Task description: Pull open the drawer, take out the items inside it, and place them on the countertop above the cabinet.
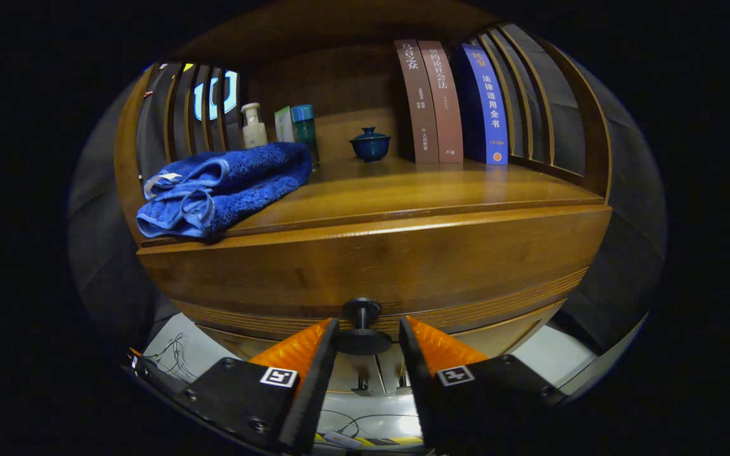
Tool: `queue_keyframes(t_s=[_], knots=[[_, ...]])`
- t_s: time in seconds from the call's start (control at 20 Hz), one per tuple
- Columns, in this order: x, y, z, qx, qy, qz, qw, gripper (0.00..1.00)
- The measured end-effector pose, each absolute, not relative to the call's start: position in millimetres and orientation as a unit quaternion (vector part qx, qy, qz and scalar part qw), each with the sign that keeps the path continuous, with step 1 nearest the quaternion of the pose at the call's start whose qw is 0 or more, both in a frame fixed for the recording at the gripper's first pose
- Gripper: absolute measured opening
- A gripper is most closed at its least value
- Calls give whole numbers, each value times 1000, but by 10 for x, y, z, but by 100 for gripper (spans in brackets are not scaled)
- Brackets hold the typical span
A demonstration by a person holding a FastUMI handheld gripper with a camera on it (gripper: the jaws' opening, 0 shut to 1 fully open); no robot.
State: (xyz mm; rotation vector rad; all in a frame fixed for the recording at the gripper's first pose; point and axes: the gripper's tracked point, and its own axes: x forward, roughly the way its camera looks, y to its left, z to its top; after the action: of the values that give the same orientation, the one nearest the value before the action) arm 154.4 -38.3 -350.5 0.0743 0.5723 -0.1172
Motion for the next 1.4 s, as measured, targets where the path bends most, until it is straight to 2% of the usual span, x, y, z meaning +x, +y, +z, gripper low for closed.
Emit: queue_keyframes(t_s=[0.2, 0.25, 0.3, 0.75, 1.4], knots=[[1547, -393, -3513, 25, 285, -62, 956, 45], [1514, -395, -3505, 25, 288, -60, 955, 45], [1549, -390, -3529, 24, 288, -60, 955, 33], [1394, -366, -3512, 22, 303, -56, 951, 33], [282, -212, -3402, 35, 327, -51, 943, 33]])
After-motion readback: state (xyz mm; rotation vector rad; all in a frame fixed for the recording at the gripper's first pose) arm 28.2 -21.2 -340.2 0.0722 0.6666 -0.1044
